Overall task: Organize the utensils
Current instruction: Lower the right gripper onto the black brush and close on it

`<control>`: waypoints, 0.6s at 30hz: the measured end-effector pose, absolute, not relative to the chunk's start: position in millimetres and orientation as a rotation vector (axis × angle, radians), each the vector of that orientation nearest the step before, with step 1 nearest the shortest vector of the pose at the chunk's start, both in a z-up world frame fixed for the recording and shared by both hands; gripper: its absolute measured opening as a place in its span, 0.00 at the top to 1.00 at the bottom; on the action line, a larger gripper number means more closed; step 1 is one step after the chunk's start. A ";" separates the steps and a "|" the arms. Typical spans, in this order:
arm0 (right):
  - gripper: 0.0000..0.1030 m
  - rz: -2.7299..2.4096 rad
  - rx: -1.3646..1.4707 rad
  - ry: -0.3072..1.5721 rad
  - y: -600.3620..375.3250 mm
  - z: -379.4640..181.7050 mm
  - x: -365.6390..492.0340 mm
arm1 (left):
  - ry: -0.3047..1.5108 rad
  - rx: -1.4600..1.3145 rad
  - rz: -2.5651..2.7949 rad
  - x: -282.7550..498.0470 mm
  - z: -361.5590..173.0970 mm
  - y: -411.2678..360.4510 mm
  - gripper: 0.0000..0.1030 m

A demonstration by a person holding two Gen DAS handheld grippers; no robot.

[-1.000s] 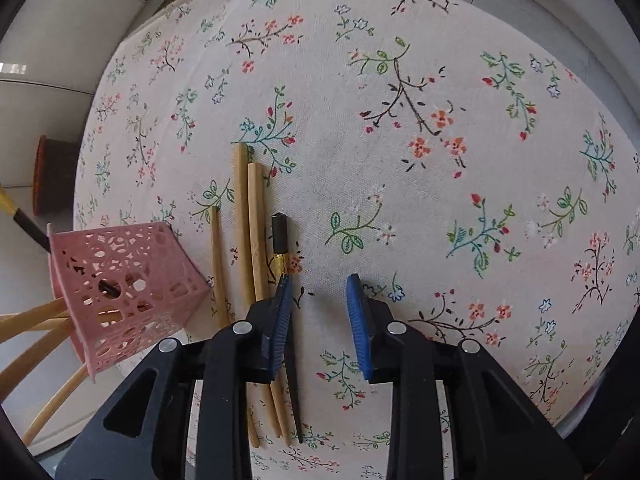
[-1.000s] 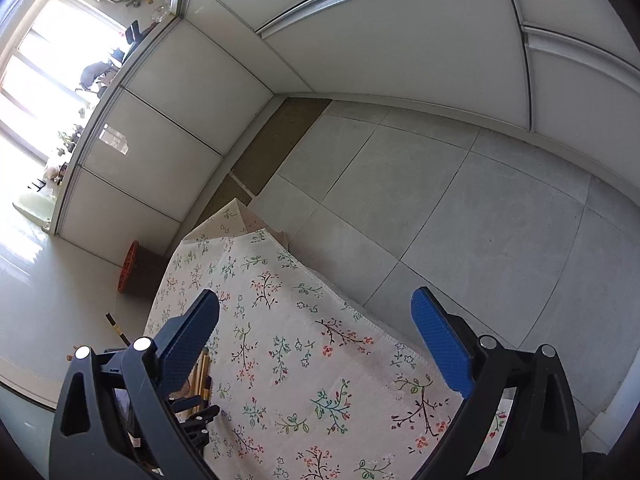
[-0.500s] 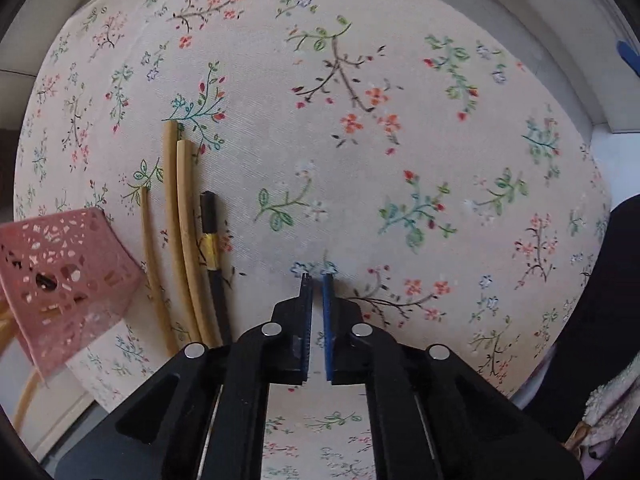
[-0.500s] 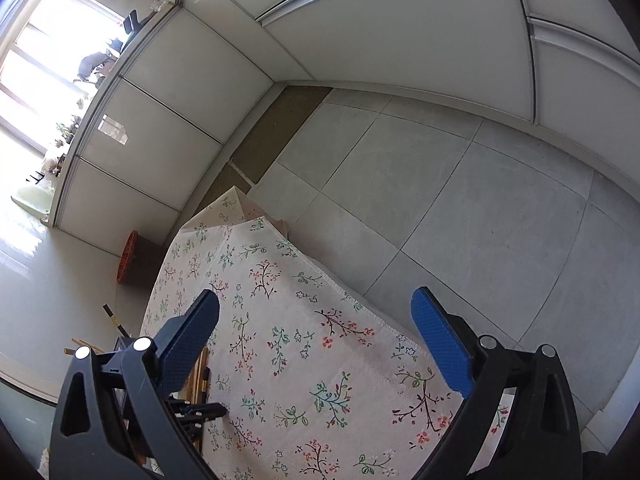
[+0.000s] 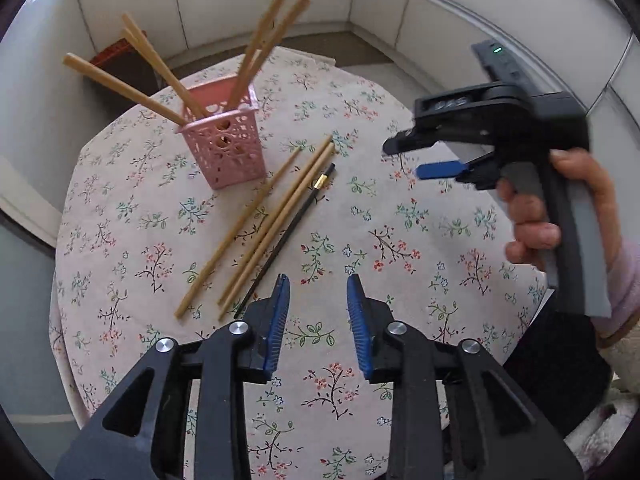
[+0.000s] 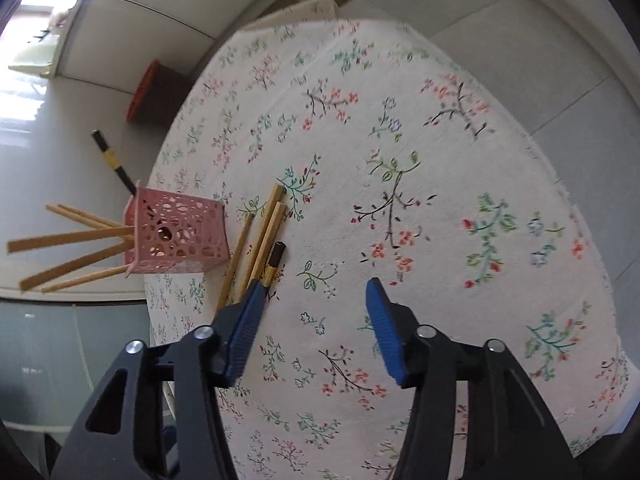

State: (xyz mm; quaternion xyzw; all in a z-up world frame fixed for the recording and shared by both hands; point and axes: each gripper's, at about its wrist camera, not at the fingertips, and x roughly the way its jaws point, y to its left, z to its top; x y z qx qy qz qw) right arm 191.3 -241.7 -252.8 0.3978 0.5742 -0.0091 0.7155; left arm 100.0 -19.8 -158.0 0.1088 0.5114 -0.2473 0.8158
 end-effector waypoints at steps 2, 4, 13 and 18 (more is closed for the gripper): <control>0.64 -0.042 0.925 1.309 -235.8 -263.2 199.6 | 1.056 0.214 -0.526 100.8 -150.3 -10.2 0.71; 0.67 -0.070 0.934 1.324 -227.0 -266.9 204.2 | 1.024 0.202 -0.516 100.6 -145.7 -4.8 0.71; 0.68 -0.166 0.957 1.336 -195.2 -269.3 225.8 | 0.925 0.036 -0.521 101.2 -112.7 33.3 0.62; 0.72 -0.168 0.945 1.295 -182.8 -268.7 225.4 | 0.890 -0.014 -0.524 100.6 -108.3 47.5 0.58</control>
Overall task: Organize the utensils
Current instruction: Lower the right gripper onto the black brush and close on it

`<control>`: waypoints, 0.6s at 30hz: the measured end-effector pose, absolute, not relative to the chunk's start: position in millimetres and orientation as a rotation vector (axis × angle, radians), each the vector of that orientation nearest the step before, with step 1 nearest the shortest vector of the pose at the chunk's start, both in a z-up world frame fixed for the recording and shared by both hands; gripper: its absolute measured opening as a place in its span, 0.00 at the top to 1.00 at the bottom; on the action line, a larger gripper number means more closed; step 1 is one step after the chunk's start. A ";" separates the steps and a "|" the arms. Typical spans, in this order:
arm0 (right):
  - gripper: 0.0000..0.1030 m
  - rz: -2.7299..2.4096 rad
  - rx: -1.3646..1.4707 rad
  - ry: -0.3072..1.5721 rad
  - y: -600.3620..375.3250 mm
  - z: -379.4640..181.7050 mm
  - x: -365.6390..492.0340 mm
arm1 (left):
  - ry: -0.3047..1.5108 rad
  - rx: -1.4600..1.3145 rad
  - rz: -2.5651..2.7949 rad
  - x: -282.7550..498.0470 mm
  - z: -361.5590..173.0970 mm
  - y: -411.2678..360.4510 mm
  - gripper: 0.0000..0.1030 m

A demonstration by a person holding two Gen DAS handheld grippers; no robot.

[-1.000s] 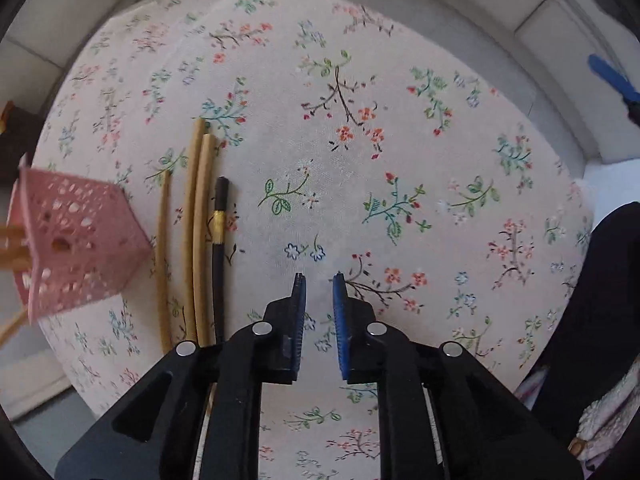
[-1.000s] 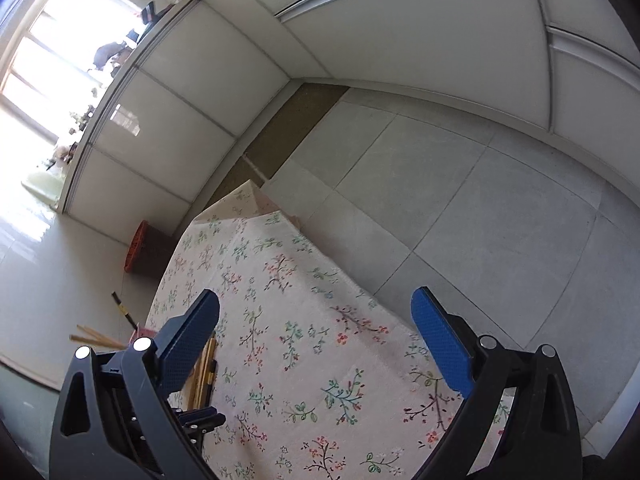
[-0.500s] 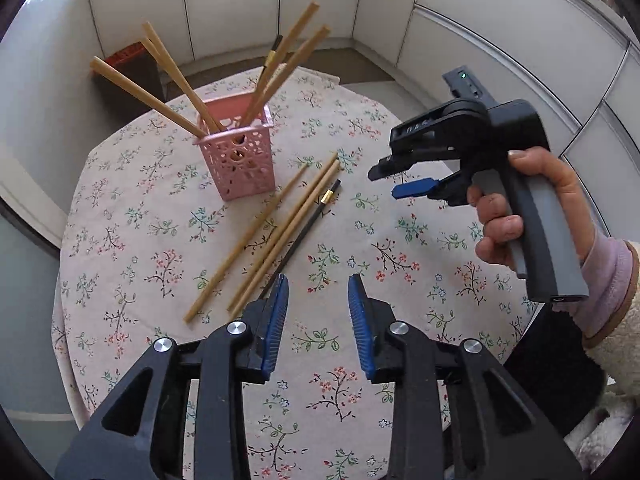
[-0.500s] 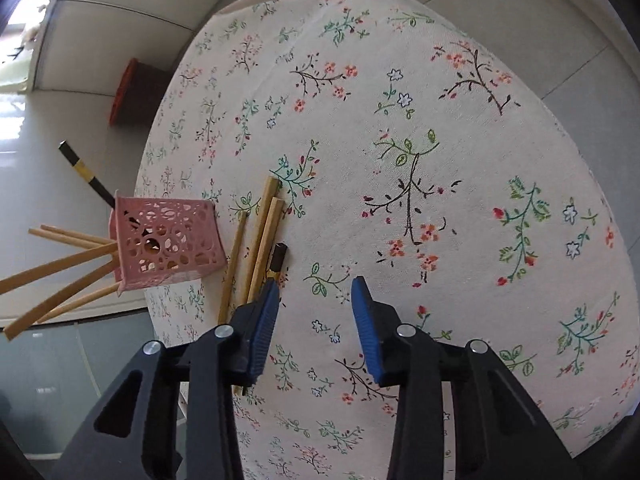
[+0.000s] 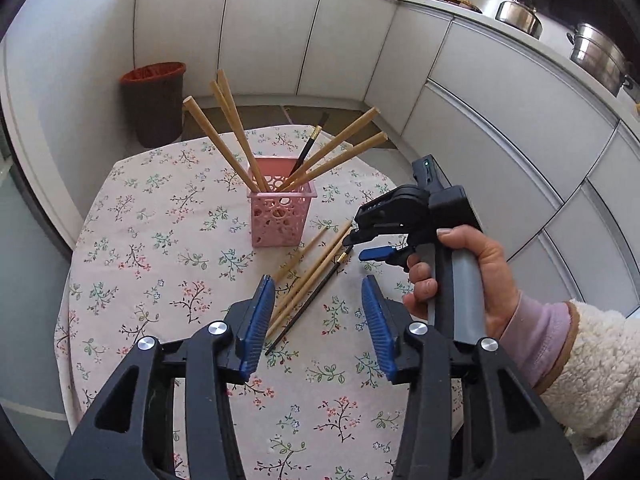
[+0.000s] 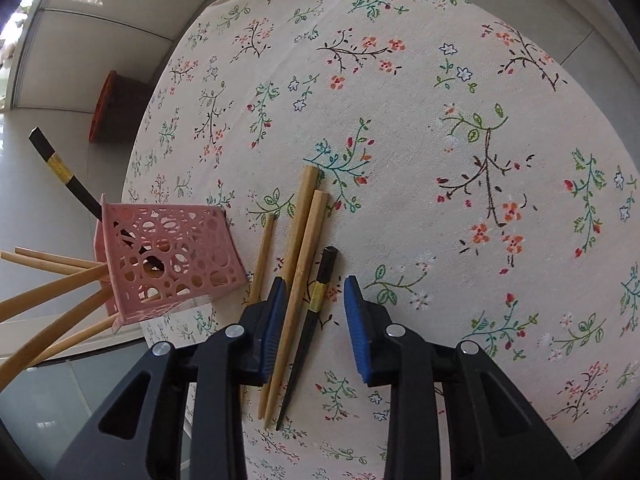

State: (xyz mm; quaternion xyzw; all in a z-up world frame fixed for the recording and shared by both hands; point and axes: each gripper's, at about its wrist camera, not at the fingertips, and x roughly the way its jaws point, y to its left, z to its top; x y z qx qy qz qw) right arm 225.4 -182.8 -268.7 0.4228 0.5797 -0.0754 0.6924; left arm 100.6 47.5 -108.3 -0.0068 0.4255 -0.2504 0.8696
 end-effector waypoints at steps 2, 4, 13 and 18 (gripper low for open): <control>0.79 -0.168 0.928 1.290 -180.6 -269.8 224.6 | 0.889 -0.026 -0.519 101.5 -107.4 53.8 0.58; 0.82 -0.184 0.910 1.301 -177.9 -274.6 224.4 | 0.891 -0.040 -0.526 101.6 -107.4 57.5 0.58; 0.93 -0.281 0.948 1.335 -183.4 -284.8 235.3 | 0.879 -0.053 -0.538 101.3 -105.1 62.6 0.51; 0.93 -0.261 0.898 1.340 -188.0 -281.5 222.5 | 0.874 -0.044 -0.538 98.4 -102.4 63.0 0.51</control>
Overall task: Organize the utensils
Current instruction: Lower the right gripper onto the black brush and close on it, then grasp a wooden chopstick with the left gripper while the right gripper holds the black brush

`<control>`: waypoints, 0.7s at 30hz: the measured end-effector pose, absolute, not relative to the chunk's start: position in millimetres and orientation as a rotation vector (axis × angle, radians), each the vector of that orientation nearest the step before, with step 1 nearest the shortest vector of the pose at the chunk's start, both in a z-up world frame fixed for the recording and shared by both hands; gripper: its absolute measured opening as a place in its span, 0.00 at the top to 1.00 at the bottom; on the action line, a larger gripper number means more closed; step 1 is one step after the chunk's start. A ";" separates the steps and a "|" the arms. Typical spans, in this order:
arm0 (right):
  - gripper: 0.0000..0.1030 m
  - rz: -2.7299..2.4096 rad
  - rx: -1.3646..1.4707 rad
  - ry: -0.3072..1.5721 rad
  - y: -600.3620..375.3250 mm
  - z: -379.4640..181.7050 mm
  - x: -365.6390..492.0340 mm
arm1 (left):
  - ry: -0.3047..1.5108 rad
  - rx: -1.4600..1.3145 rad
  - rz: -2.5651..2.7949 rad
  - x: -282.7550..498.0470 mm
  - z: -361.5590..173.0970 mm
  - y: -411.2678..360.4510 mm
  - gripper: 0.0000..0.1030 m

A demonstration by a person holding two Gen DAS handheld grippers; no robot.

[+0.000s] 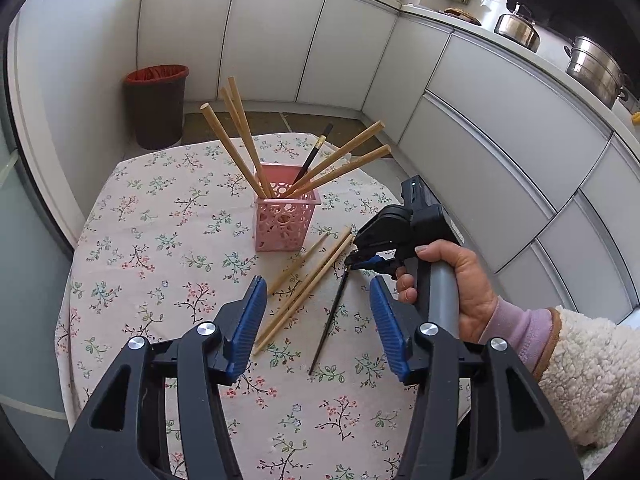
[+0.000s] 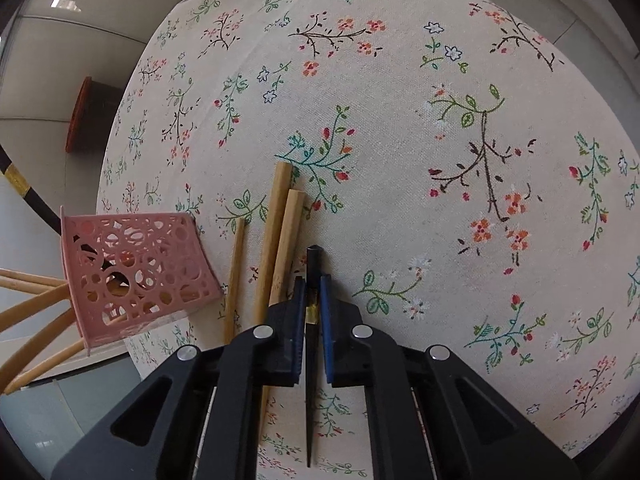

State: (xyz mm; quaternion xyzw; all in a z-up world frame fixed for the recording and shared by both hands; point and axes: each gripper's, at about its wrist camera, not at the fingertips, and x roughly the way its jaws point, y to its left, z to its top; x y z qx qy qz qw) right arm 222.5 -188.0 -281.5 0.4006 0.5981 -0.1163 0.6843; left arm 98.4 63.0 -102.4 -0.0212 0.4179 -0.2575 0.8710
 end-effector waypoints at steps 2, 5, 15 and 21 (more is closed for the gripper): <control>0.93 -0.257 0.867 1.354 -196.9 -277.4 204.7 | 0.904 -0.037 -0.561 100.1 -108.4 61.0 0.51; 0.93 -0.260 0.825 1.342 -221.6 -272.4 175.6 | 0.986 0.031 -0.567 105.7 -129.3 45.0 0.51; 0.93 -0.248 0.914 1.231 -318.0 -266.7 91.8 | 1.057 0.386 -0.723 116.7 -175.3 -79.2 0.49; 0.93 -0.202 0.964 1.186 -329.0 -272.7 86.2 | 1.112 0.585 -0.720 158.6 -211.4 -154.4 0.49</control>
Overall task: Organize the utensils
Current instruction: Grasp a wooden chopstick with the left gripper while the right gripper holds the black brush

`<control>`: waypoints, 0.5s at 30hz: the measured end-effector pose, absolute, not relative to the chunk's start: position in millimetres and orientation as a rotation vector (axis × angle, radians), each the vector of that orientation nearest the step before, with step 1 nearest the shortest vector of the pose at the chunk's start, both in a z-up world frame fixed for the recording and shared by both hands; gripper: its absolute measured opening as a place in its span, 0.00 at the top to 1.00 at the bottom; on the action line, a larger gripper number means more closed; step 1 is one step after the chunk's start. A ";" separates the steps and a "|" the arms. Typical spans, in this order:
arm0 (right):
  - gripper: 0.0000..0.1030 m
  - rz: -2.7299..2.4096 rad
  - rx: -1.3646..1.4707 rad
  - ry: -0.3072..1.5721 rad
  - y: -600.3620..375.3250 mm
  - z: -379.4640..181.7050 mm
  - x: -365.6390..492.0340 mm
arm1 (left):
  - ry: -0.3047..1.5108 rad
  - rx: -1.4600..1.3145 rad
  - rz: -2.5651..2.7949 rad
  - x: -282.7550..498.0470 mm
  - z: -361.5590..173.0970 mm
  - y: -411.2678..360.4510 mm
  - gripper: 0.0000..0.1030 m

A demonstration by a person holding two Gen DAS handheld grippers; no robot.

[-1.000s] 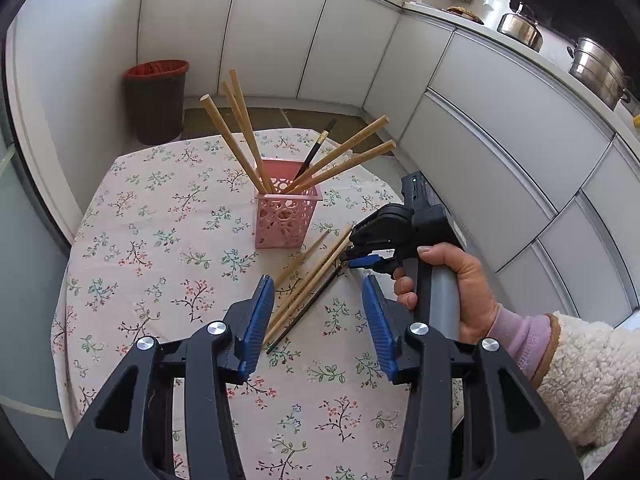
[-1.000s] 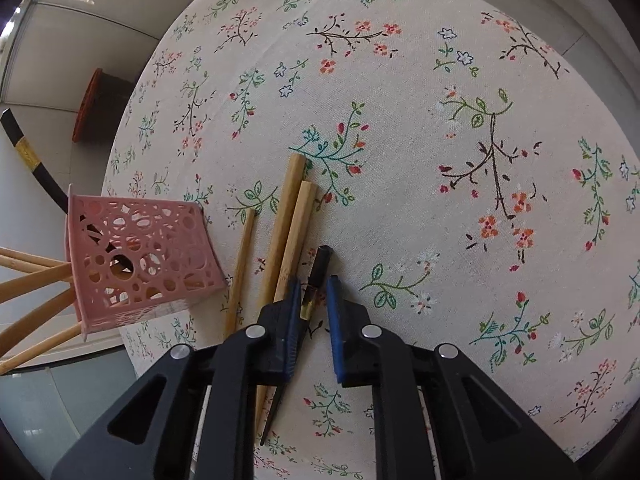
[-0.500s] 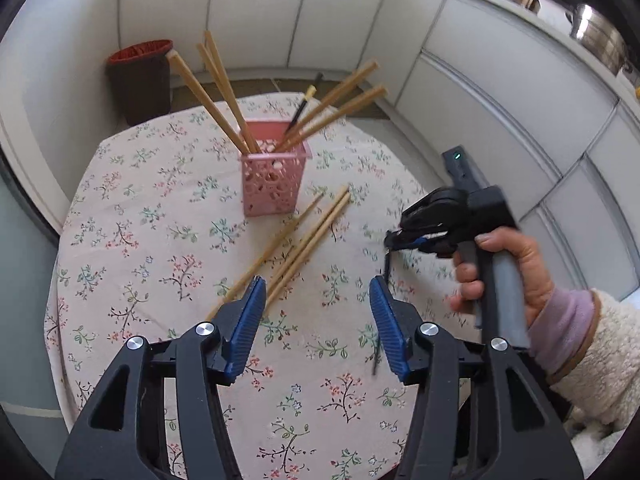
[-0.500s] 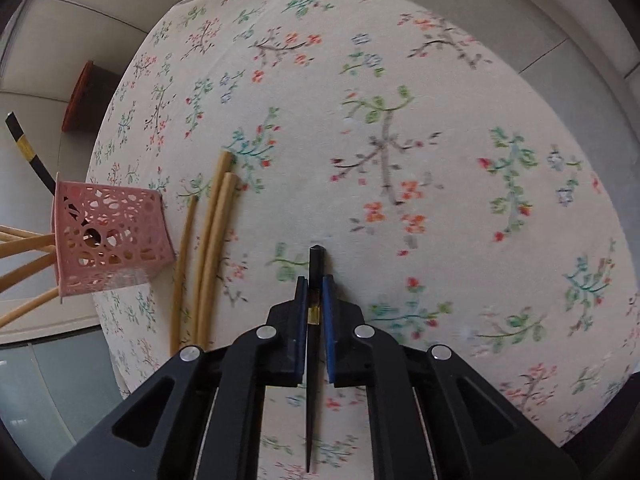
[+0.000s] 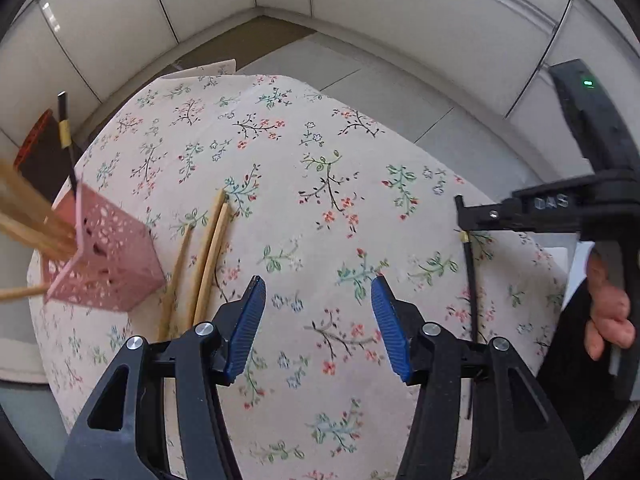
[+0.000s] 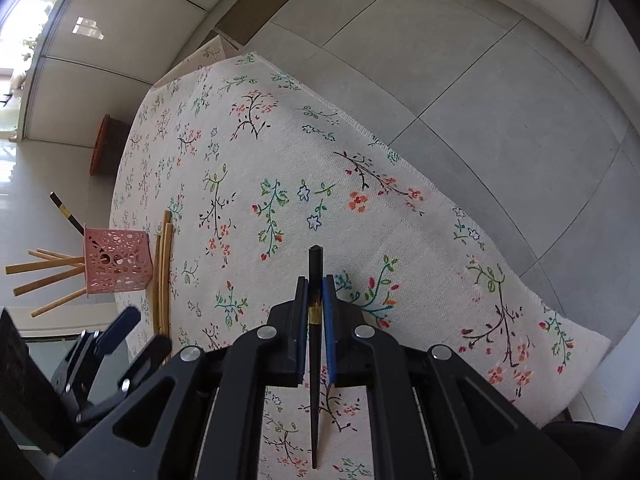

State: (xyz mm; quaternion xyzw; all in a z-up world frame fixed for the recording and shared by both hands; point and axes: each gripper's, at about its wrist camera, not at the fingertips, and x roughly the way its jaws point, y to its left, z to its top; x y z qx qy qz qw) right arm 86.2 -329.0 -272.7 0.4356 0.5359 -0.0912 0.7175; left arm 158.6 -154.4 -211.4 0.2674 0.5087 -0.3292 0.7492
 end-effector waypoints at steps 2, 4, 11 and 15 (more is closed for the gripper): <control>0.93 -0.184 0.973 1.188 -332.2 -275.6 84.8 | 1.137 0.621 -0.676 180.9 -221.6 -165.6 0.49; 0.93 -0.170 1.006 1.206 -333.6 -282.1 86.5 | 1.217 0.633 -0.645 204.0 -234.9 -168.5 0.49; 0.93 -0.133 1.072 1.193 -338.2 -288.3 88.1 | 1.374 0.648 -0.632 242.0 -265.4 -165.6 0.49; 0.93 -0.122 1.084 1.175 -342.0 -286.6 86.8 | 1.379 0.651 -0.645 248.2 -266.5 -164.7 0.45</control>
